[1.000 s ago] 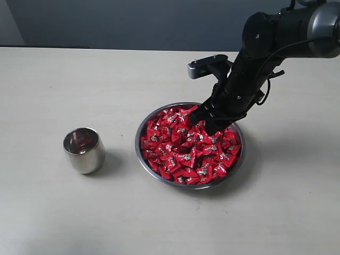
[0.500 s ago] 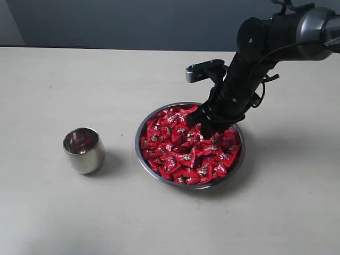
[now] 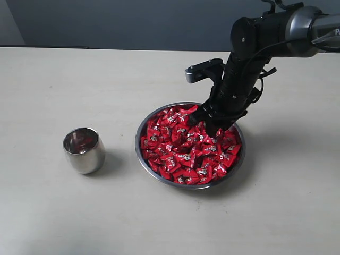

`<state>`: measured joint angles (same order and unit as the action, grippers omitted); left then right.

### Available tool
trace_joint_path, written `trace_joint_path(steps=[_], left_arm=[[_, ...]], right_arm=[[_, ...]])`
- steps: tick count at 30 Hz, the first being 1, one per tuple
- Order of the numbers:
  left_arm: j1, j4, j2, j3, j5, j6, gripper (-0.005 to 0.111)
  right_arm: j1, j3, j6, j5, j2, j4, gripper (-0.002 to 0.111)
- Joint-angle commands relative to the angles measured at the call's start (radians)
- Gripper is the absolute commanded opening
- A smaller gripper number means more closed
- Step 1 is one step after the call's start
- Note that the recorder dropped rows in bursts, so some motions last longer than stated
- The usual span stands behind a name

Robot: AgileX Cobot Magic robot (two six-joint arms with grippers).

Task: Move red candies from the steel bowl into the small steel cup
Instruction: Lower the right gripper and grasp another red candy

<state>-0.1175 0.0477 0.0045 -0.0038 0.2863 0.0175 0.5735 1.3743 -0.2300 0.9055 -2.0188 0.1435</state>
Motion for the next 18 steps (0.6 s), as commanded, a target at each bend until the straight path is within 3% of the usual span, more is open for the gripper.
trace_joint_path(steps=[1,18], left_arm=[[-0.001,-0.003,-0.004,0.004,-0.002,0.002,0.0],[-0.001,-0.003,-0.004,0.004,-0.002,0.002,0.0]], right_arm=[[-0.004,0.006,-0.004,0.011,0.002,0.018,0.039],[-0.004,0.006,-0.004,0.032,-0.051,0.044,0.039]])
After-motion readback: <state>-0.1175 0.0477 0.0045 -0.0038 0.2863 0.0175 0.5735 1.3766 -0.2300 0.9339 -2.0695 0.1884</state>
